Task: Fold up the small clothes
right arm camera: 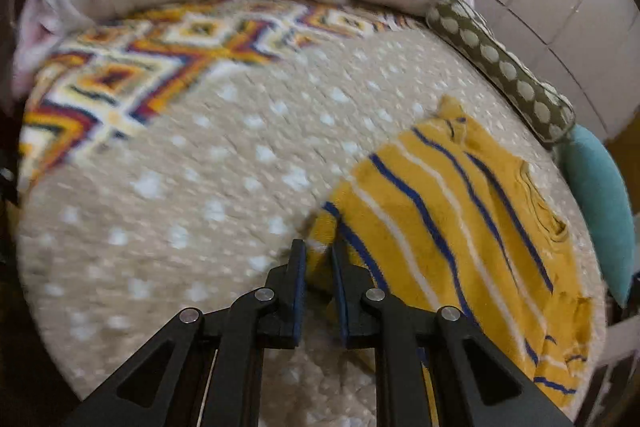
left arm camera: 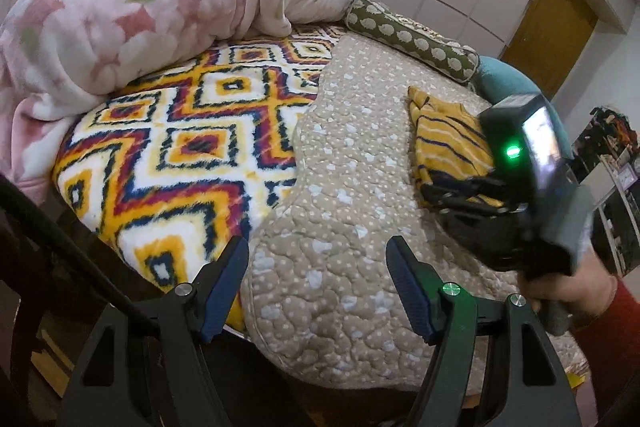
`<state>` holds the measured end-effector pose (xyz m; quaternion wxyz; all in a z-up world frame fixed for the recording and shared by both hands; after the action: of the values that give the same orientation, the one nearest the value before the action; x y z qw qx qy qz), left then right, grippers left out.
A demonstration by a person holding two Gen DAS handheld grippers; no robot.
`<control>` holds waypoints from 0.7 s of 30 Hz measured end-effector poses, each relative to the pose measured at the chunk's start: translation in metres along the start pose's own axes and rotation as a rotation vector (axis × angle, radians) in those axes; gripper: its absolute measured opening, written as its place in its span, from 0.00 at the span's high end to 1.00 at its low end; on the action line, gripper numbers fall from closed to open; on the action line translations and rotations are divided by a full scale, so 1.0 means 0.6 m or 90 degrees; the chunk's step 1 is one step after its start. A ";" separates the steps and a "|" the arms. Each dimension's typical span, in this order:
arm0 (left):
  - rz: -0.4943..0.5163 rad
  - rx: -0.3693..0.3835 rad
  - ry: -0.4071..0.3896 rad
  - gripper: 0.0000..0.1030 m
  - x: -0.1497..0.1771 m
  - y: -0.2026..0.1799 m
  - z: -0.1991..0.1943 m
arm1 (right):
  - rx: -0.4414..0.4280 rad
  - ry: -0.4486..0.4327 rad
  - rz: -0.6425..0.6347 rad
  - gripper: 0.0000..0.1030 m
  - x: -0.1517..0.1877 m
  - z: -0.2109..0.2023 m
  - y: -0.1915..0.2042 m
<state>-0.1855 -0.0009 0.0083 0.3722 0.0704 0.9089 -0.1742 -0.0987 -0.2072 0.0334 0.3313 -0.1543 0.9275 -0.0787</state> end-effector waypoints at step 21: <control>0.041 0.018 -0.013 0.31 0.001 -0.061 -0.030 | -0.108 -0.081 0.233 0.95 -0.002 -0.107 -0.110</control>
<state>-0.2073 -0.0280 0.0294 0.3861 0.1032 0.8997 -0.1756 -0.1234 -0.2660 0.0998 0.3838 -0.0151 0.9206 0.0713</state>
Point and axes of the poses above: each gripper's, at about its wrist camera, not at the fingertips, and z roughly the way its jaws point, y to its left, x to its underside, the point moved 10 cm from there along z, roughly the way its jaws point, and after that the axes turned 7 degrees about -y, right-handed, at the moved point
